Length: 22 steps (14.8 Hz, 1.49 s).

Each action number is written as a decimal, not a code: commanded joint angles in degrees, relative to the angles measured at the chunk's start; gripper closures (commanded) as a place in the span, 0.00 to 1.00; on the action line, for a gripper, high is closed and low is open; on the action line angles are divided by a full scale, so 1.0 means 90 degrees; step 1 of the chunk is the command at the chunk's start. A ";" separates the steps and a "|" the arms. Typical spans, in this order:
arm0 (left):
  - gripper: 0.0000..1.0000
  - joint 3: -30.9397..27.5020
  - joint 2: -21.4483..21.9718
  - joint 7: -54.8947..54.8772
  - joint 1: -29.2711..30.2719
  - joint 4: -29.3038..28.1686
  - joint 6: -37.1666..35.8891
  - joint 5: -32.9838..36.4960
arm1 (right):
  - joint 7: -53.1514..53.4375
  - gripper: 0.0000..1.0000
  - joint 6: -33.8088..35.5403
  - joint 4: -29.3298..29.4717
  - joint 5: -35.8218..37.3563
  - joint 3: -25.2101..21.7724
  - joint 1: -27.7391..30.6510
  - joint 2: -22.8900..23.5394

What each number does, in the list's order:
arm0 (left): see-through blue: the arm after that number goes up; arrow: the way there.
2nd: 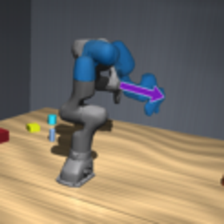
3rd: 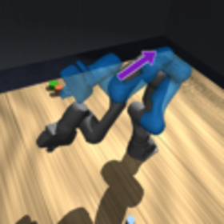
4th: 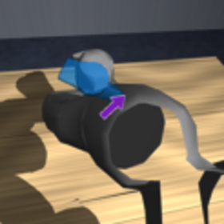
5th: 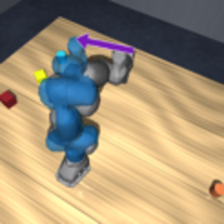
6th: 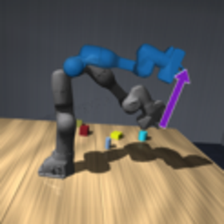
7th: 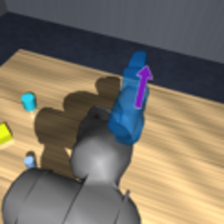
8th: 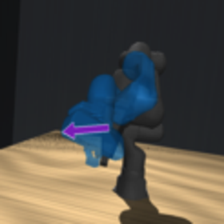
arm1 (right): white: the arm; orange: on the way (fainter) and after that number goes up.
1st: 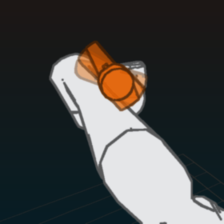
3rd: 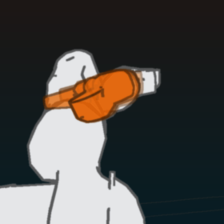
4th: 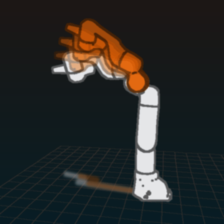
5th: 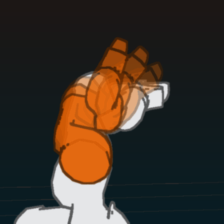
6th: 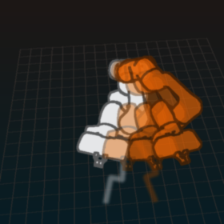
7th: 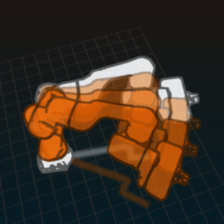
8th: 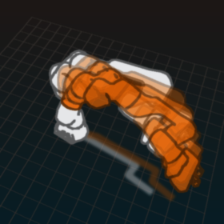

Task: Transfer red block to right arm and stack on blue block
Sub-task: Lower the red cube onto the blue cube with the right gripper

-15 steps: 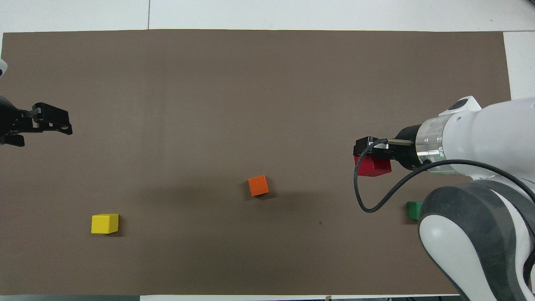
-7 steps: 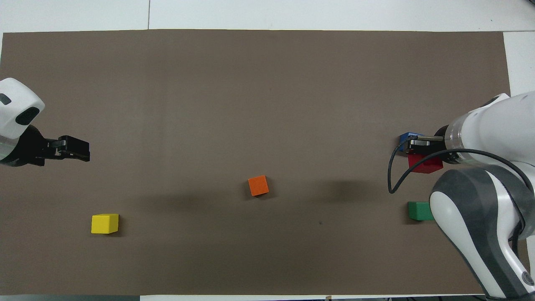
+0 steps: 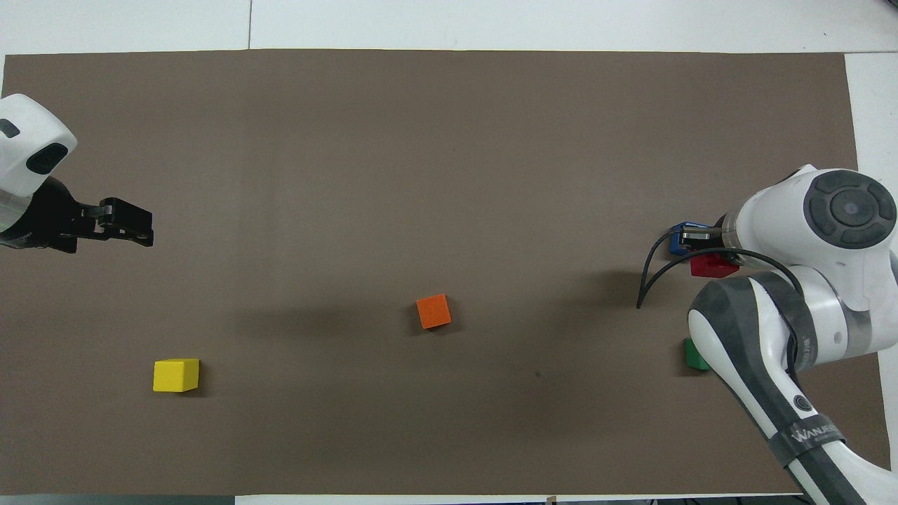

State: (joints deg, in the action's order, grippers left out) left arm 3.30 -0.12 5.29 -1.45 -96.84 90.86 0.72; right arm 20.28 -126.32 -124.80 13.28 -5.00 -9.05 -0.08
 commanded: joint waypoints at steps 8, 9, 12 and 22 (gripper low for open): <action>0.00 -0.0093 0.0473 -0.0070 -0.0093 -0.0548 0.0166 -0.0040 | 0.0567 1.00 -0.1316 -0.0196 0.0457 0.0078 0.0420 0.0595; 0.00 -0.0093 0.0463 -0.0070 -0.0073 -0.0539 0.0284 -0.0040 | 0.0762 1.00 -0.1326 -0.0186 0.0709 0.0078 0.0420 0.0673; 0.00 -0.0093 0.0424 -0.0080 -0.0054 -0.0509 0.0237 -0.0099 | 0.1378 1.00 -0.1287 -0.0098 0.1317 0.0078 0.0420 0.0742; 0.00 -0.0103 0.0424 -0.0051 -0.0073 -0.0460 0.0324 -0.0206 | 0.1839 1.00 -0.1823 -0.0058 0.0985 0.0117 0.0449 0.0791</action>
State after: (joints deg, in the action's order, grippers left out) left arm 2.94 2.56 5.25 -1.79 -100.02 92.71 -0.26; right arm 36.67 -140.06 -124.95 23.09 -4.61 -6.16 6.27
